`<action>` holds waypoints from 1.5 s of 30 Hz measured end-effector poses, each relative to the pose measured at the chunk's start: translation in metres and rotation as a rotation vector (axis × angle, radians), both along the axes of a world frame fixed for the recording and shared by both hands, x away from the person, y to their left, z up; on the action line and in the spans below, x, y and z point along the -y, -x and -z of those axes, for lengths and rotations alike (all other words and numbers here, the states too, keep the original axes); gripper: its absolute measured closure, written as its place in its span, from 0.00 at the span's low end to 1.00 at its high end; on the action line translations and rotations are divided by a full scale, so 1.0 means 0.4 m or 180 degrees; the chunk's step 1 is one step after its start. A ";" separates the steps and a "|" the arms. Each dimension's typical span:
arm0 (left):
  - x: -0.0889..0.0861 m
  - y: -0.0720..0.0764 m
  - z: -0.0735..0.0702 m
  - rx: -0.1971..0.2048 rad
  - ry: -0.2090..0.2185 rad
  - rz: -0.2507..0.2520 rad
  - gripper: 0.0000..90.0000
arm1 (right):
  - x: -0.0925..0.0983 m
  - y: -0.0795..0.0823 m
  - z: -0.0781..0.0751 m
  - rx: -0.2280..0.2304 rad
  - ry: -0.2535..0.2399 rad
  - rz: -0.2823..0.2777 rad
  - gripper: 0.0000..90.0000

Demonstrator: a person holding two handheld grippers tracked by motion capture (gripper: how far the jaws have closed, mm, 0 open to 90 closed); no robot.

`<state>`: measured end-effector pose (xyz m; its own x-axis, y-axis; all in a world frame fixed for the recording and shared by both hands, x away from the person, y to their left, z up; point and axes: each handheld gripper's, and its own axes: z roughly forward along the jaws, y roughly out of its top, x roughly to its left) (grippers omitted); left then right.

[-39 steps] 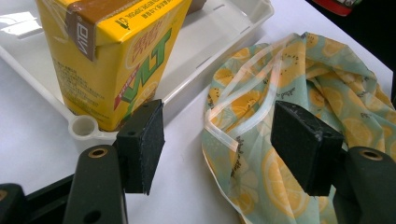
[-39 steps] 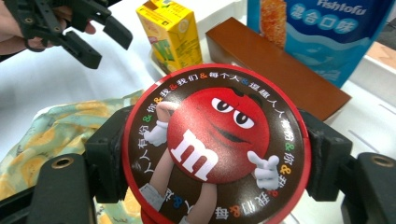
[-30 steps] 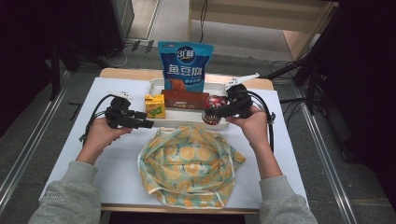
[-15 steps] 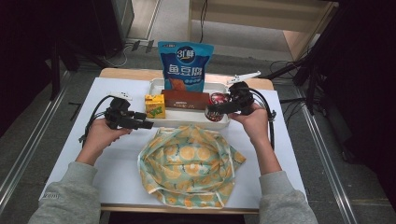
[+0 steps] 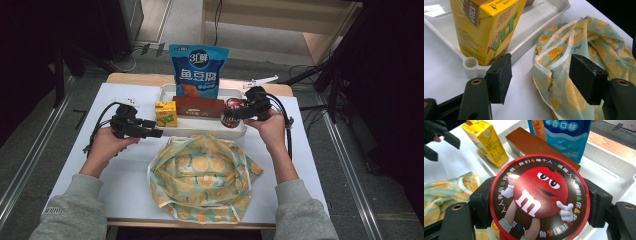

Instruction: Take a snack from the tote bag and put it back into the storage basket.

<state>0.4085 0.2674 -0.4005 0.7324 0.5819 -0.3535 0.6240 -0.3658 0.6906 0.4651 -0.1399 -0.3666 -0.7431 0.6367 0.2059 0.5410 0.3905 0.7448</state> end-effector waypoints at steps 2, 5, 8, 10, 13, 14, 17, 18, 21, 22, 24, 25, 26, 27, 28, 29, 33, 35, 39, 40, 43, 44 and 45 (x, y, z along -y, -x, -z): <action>0.000 0.000 0.000 0.0001 -0.0006 0.0000 0.39 | 0.000 -0.003 0.004 -0.0006 0.0009 0.0012 0.29; 0.000 0.001 0.000 0.0001 -0.0009 -0.0003 0.39 | -0.002 -0.013 0.017 -0.0017 0.0053 0.0042 0.29; 0.000 0.001 0.000 0.0005 -0.0017 -0.0008 0.39 | -0.002 -0.018 0.024 -0.0037 0.0061 0.0064 0.29; 0.000 0.001 0.000 0.0005 -0.0016 -0.0007 0.39 | -0.002 -0.022 0.030 -0.0032 0.0078 0.0072 0.29; 0.000 0.001 0.000 0.0004 -0.0019 -0.0005 0.39 | -0.001 -0.029 0.039 -0.0053 0.0091 0.0108 0.29; 0.000 0.002 0.000 0.0002 -0.0019 -0.0003 0.39 | 0.000 -0.031 0.041 -0.0055 0.0092 0.0109 0.29; 0.001 0.002 -0.001 0.0004 -0.0020 0.0005 0.39 | 0.000 -0.035 0.049 -0.0069 0.0089 0.0126 0.29; 0.001 0.002 -0.001 0.0004 -0.0020 0.0005 0.39 | 0.000 -0.035 0.049 -0.0069 0.0089 0.0126 0.29; 0.001 0.001 0.000 0.0002 -0.0017 0.0011 0.39 | -0.003 -0.042 0.059 -0.0067 0.0122 0.0133 0.29; 0.001 0.001 0.000 0.0002 -0.0017 0.0011 0.39 | -0.003 -0.042 0.059 -0.0067 0.0122 0.0133 0.29; 0.000 0.000 0.001 -0.0006 -0.0012 0.0008 0.39 | -0.006 -0.048 0.069 -0.0086 0.0122 0.0157 0.29; -0.001 0.001 0.000 0.0003 -0.0004 -0.0001 0.39 | -0.007 -0.049 0.072 -0.0089 0.0133 0.0162 0.29; -0.001 0.001 0.000 0.0003 -0.0004 -0.0001 0.39 | -0.007 -0.049 0.072 -0.0089 0.0133 0.0162 0.29; -0.003 0.002 -0.002 0.0013 0.0013 -0.0003 0.39 | -0.008 -0.052 0.076 -0.0090 0.0146 0.0175 0.29; -0.003 0.002 -0.002 0.0013 0.0013 -0.0003 0.39 | -0.008 -0.052 0.076 -0.0090 0.0146 0.0175 0.29; -0.003 0.002 -0.003 0.0017 0.0012 -0.0002 0.39 | -0.008 -0.053 0.080 -0.0092 0.0151 0.0176 0.29; 0.000 0.002 -0.001 0.0001 -0.0011 0.0006 0.39 | -0.008 -0.056 0.090 -0.0095 0.0169 0.0202 0.29; 0.001 0.002 -0.001 0.0001 -0.0005 0.0005 0.39 | -0.010 -0.059 0.097 -0.0115 0.0175 0.0197 0.29; -0.002 0.001 0.000 0.0000 0.0004 0.0002 0.39 | -0.015 -0.062 0.113 -0.0127 0.0219 0.0207 0.29; -0.002 0.001 0.000 0.0000 0.0004 0.0002 0.39 | -0.015 -0.062 0.113 -0.0127 0.0219 0.0207 0.29; -0.002 0.001 0.000 0.0005 -0.0002 0.0003 0.39 | -0.017 -0.066 0.125 -0.0167 0.0223 0.0222 0.29; -0.001 0.001 0.000 0.0003 0.0000 0.0004 0.39 | -0.018 -0.065 0.127 -0.0159 0.0241 0.0233 0.29; -0.001 0.002 0.000 0.0005 -0.0003 0.0005 0.39 | -0.019 -0.066 0.129 -0.0156 0.0252 0.0229 0.29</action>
<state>0.4079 0.2677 -0.4006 0.7338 0.5812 -0.3518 0.6224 -0.3673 0.6912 0.4914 -0.1322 -0.4184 -0.6852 0.7037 0.1878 0.6048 0.4059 0.6852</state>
